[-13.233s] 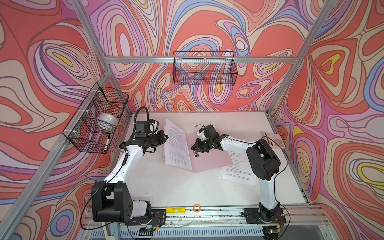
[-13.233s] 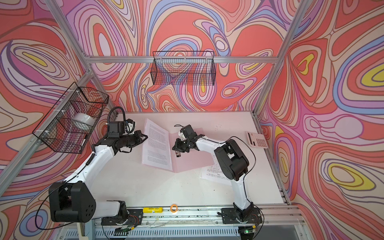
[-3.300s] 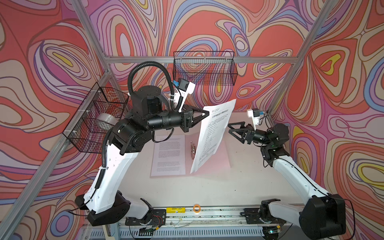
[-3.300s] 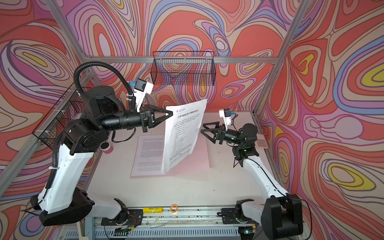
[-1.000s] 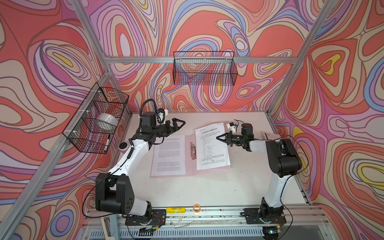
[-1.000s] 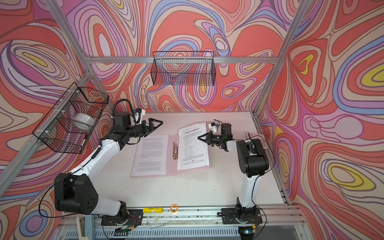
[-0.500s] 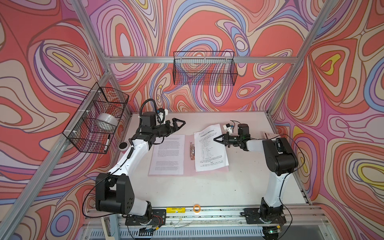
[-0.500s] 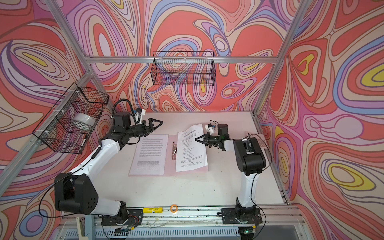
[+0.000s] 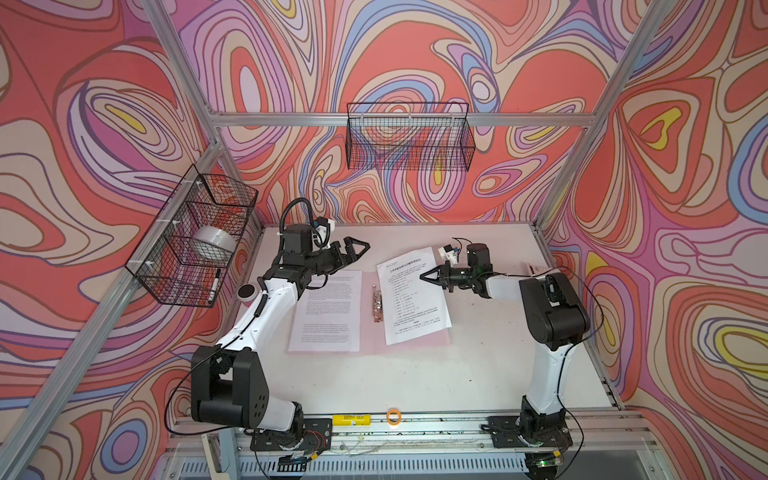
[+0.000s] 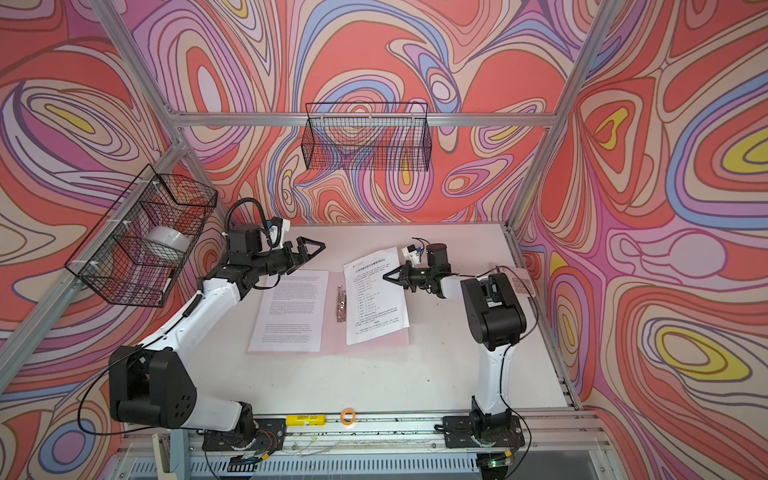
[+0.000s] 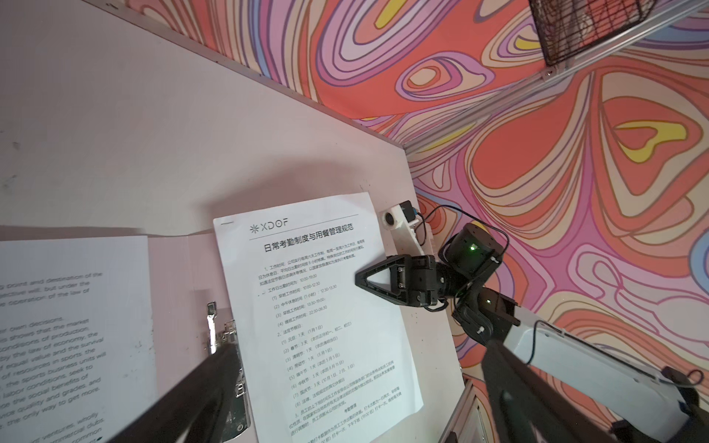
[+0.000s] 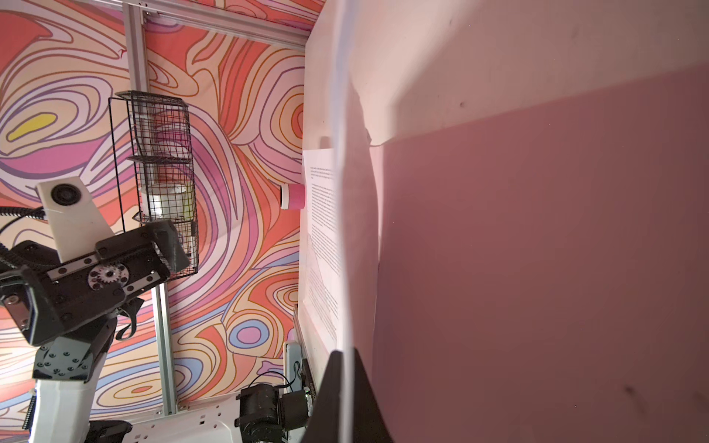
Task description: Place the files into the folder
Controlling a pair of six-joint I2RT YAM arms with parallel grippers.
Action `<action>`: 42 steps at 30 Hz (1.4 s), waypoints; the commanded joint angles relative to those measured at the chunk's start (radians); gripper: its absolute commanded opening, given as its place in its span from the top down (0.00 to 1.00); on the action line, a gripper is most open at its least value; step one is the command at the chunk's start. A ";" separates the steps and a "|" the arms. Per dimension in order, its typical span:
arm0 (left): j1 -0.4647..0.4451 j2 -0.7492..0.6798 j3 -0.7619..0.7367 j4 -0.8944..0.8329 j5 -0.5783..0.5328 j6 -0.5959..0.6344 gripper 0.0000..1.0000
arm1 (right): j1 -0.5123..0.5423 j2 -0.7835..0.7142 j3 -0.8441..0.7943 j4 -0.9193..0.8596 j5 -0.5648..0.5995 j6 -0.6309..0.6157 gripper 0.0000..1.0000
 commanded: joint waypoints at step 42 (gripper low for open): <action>0.326 0.279 -0.027 -0.210 -0.385 0.248 0.01 | -0.050 0.150 0.030 -0.382 0.221 -0.280 1.00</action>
